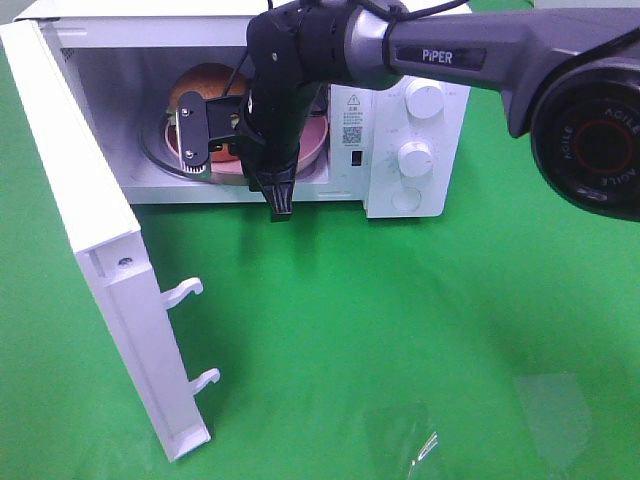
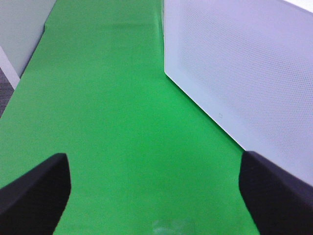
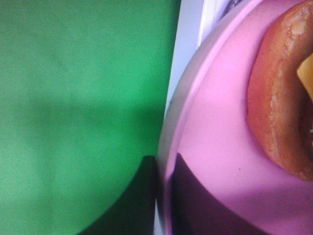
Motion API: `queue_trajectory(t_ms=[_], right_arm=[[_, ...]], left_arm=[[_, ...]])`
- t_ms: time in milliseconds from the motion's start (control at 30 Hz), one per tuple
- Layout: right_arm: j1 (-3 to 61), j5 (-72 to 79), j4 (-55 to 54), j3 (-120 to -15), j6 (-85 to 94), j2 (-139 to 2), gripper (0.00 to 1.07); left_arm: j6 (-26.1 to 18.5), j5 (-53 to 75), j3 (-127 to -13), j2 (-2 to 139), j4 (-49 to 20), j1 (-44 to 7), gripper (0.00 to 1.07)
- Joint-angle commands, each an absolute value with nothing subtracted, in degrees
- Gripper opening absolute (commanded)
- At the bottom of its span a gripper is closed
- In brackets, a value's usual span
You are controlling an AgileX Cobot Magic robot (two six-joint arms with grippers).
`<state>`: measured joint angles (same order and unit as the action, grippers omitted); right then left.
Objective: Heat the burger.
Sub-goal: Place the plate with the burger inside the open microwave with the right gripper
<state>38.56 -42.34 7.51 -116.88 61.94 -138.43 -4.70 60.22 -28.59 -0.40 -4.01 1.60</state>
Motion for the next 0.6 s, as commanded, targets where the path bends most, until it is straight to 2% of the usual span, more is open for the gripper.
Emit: queue_trajectory(t_ms=[33,600], right_arm=[[38.2,-39.8,8.0,-117.6,62.9,-138.5,0.02],[39.0,-38.7,6.4,-117.6,65.1,-138.5,0.04]], left_arm=[[-4.8,59.3,-28.4,-1.6,-4.5,1.8,0.86],[-4.8,59.3,-28.4,-1.6,-4.5,1.8,0.86]])
